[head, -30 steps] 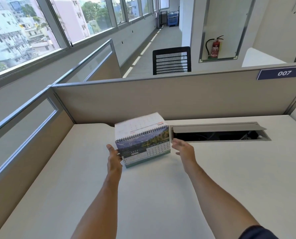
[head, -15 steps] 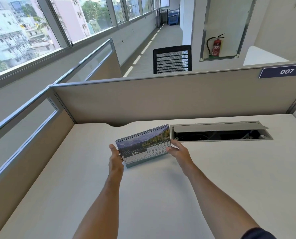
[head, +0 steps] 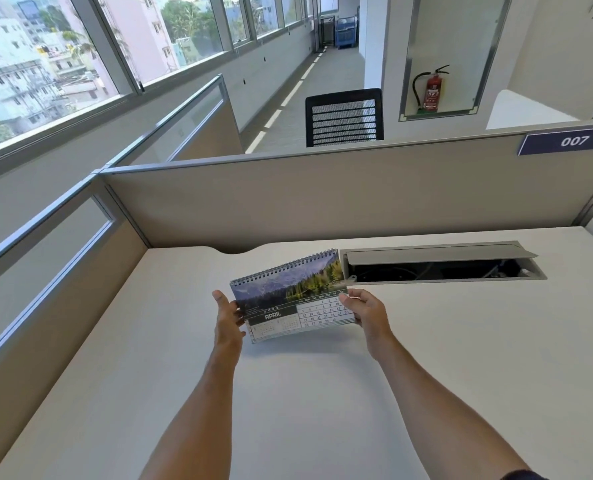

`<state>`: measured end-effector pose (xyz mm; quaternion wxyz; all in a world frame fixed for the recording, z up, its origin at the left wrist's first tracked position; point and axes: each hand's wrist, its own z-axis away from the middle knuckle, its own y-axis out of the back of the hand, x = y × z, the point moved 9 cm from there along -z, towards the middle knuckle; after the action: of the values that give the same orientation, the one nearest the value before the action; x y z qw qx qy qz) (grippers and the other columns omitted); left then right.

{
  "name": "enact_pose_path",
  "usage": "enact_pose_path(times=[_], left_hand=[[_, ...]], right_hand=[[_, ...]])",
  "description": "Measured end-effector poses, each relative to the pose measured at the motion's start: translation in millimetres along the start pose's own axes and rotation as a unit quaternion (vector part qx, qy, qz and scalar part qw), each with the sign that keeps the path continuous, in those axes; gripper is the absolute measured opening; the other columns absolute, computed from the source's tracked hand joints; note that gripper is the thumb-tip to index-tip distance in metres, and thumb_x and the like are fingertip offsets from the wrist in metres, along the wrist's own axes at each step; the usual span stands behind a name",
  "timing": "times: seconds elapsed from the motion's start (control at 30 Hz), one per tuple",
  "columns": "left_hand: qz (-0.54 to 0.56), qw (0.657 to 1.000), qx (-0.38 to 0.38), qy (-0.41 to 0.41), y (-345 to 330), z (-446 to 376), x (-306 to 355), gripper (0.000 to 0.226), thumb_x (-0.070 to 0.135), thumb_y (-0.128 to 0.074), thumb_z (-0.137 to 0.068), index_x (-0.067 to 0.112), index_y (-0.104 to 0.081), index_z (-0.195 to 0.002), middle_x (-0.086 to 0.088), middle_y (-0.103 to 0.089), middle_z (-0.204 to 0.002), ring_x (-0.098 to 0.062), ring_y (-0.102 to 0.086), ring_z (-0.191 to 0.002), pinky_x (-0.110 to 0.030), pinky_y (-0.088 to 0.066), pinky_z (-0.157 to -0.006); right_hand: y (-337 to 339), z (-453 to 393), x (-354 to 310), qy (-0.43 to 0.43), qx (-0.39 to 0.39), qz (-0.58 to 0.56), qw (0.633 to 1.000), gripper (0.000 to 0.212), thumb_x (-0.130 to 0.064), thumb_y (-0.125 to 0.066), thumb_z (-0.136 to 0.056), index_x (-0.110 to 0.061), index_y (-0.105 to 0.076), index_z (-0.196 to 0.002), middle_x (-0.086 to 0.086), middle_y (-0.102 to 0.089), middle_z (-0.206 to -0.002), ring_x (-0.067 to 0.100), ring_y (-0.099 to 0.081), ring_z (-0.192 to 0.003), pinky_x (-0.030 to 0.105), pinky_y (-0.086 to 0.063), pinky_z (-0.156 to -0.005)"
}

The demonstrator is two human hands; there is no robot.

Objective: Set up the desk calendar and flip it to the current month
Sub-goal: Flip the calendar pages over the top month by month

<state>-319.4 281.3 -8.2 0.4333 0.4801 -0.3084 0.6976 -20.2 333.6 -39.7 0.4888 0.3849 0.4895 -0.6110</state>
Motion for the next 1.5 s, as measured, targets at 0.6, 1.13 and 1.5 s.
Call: enact_pose_path(times=[0.6,1.13,1.5], left_hand=[[0.01,1.0,0.001,0.003,1,10,4,0.092,0.072,0.004,-0.092,0.012,-0.056,-0.127,-0.015,-0.061,-0.128,-0.034,-0.051,-0.12,-0.06,-0.026,-0.115],[0.006,1.0,0.003,0.006,-2,5,-1,0.085,0.07,-0.003,-0.095,0.013,-0.052,-0.135,-0.018,-0.056,-0.139,-0.034,-0.049,-0.12,-0.059,-0.026,-0.113],[0.001,1.0,0.01,0.011,-4,3,-2,0.085,0.068,-0.005,-0.097,0.012,-0.046,-0.147,-0.019,-0.053,-0.144,-0.04,-0.046,-0.133,-0.058,-0.027,-0.114]], right_hand=[[-109,10,-105,-0.009,-0.378,-0.205,0.903,0.1,-0.086,-0.028,-0.088,-0.017,-0.039,-0.16,0.002,-0.041,-0.166,0.033,-0.064,-0.123,0.045,-0.046,-0.091],[-5,-16,-6,-0.02,0.054,0.141,0.988,0.038,-0.015,-0.067,-0.097,-0.013,-0.068,-0.135,0.004,-0.069,-0.136,0.022,-0.061,-0.126,0.039,-0.046,-0.11],[-11,-8,1,0.009,0.04,0.178,0.983,0.044,-0.022,-0.069,-0.098,-0.02,-0.064,-0.141,0.003,-0.067,-0.131,0.013,-0.065,-0.105,0.023,-0.046,-0.086]])
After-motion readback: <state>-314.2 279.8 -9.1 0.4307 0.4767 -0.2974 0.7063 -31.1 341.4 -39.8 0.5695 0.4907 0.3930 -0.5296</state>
